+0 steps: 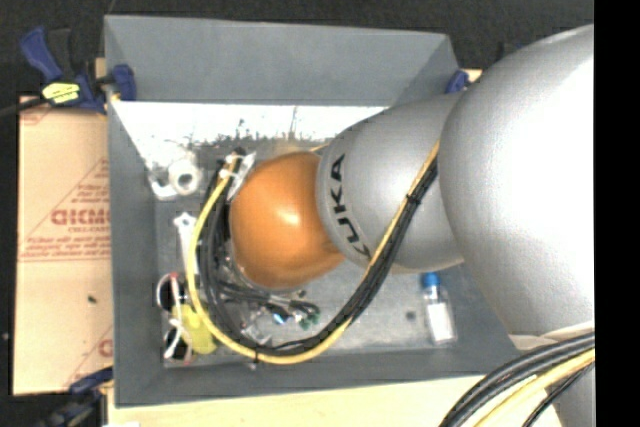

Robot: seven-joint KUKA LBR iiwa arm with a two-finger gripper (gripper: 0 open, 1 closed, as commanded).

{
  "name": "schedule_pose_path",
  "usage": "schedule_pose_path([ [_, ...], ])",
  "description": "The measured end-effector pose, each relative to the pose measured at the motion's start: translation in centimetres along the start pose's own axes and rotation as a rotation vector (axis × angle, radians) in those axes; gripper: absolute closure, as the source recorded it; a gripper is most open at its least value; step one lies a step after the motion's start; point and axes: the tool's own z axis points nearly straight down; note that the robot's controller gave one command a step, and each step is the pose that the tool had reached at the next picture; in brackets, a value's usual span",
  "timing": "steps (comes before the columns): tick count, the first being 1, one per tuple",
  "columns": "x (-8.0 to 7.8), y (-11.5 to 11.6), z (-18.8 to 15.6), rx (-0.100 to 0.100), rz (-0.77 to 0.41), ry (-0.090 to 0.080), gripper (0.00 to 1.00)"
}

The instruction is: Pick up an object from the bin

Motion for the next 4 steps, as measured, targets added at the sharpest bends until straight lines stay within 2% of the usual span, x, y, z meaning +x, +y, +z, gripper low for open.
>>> schedule_pose_path([
  [1,-1.9,1.1,3.0,0.008,-0.141,-0.008,0.0],
  [2,-1.7,-0.6,3.1,0.001,-0.51,-0.005,1.0],
  [4,-1.6,-0.6,2.8,-0.001,-0.509,-0.002,1.0],
])
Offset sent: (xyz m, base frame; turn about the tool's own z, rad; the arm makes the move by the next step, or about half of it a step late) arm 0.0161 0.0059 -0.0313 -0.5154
